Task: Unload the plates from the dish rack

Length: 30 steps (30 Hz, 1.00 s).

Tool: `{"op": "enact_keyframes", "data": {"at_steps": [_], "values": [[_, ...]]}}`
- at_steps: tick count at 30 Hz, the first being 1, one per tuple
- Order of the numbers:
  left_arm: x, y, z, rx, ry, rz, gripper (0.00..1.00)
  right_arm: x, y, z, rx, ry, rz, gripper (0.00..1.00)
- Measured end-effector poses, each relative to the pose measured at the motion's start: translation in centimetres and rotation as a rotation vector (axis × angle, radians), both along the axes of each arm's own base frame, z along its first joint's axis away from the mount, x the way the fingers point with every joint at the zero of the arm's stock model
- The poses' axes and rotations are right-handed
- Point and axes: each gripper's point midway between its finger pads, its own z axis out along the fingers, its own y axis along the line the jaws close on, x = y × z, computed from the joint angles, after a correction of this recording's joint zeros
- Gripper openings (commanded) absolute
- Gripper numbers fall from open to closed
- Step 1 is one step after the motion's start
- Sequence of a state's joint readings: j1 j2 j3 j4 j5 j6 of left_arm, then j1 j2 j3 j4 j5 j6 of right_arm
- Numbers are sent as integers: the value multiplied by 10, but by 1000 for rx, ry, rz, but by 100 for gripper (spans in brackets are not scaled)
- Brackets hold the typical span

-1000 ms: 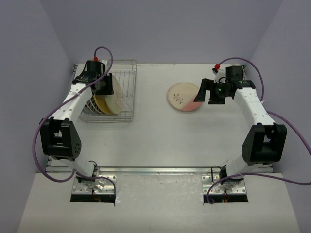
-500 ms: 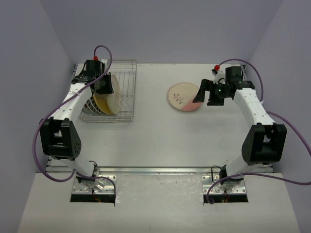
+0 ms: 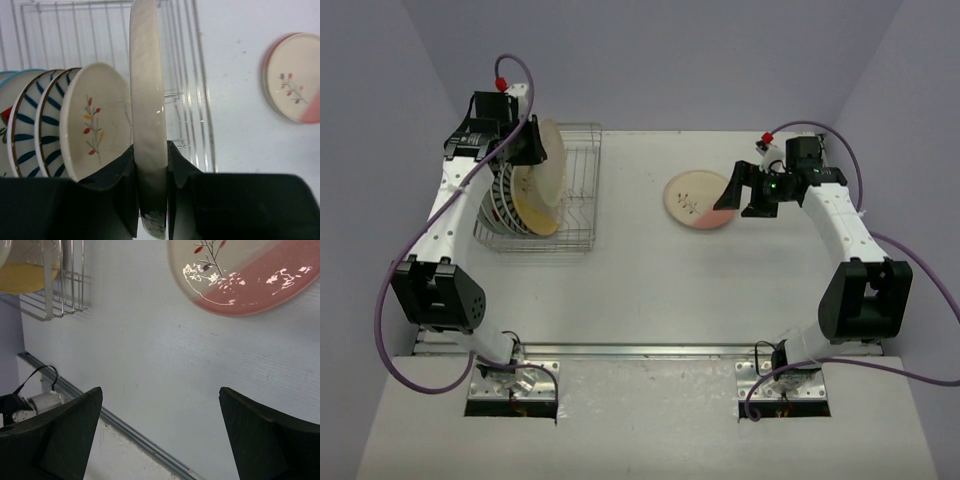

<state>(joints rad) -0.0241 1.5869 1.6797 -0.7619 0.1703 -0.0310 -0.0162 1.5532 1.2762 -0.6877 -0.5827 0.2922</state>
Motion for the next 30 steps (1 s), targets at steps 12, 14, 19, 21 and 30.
{"op": "enact_keyframes", "data": {"at_steps": [12,14,19,21,30], "values": [[-75,-91,106,-423,-230,-397,0,-14,50,48,372,-189,131,94],[-88,-107,105,-525,-203,-475,0,-15,59,61,424,-219,163,94],[-105,-129,79,-712,-61,-572,0,-21,96,91,505,-306,292,93],[-107,-133,71,-765,-17,-584,0,-32,119,98,523,-333,368,92],[-114,-141,70,-864,22,-661,0,-56,185,99,550,-352,585,54]]}}
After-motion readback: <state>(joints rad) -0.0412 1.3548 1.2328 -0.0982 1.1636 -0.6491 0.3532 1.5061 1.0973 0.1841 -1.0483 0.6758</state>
